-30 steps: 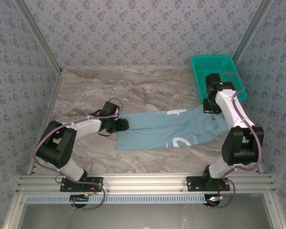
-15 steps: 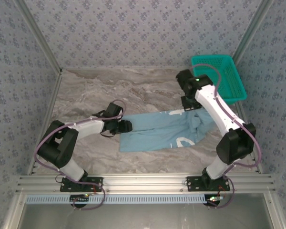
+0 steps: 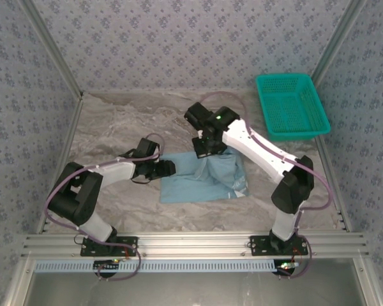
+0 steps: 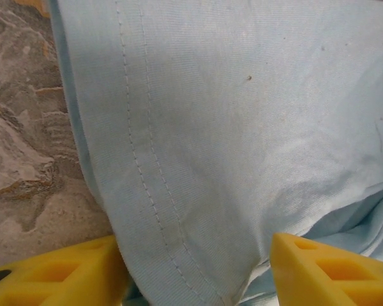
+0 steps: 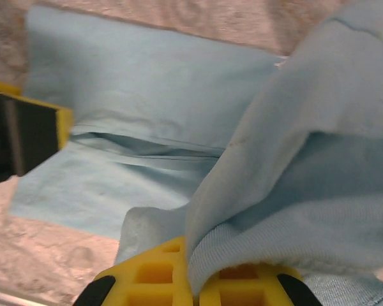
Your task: Fold the inside-out t-shirt
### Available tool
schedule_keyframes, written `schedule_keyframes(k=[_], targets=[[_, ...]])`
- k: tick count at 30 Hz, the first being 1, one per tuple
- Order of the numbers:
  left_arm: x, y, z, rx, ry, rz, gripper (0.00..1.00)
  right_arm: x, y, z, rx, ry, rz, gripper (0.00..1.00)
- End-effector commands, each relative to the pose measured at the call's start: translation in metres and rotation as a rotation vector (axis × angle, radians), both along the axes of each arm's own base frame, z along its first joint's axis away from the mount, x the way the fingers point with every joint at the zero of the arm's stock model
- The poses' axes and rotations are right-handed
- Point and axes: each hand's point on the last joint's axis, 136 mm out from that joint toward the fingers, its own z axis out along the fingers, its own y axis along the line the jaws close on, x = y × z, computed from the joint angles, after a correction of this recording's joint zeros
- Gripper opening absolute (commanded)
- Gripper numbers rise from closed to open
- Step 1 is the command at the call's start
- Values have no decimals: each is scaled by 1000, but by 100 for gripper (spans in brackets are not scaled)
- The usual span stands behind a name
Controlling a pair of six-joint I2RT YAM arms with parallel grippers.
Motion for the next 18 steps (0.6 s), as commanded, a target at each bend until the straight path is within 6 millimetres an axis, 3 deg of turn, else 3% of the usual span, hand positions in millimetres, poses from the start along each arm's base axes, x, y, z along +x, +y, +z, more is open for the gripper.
schedule_keyframes(k=[1, 5, 10, 18], targets=[[-6, 11, -11, 16, 24, 7, 61, -9, 22, 5, 29, 31, 36, 0], [-4, 13, -8, 13, 19, 15, 61, -14, 19, 8, -25, 33, 87, 0], [-3, 20, -5, 17, 17, 39, 62, -21, 35, 4, -24, 60, 143, 0], [-2, 35, 9, 23, -15, 90, 66, -15, 66, -24, 18, 85, 165, 0]])
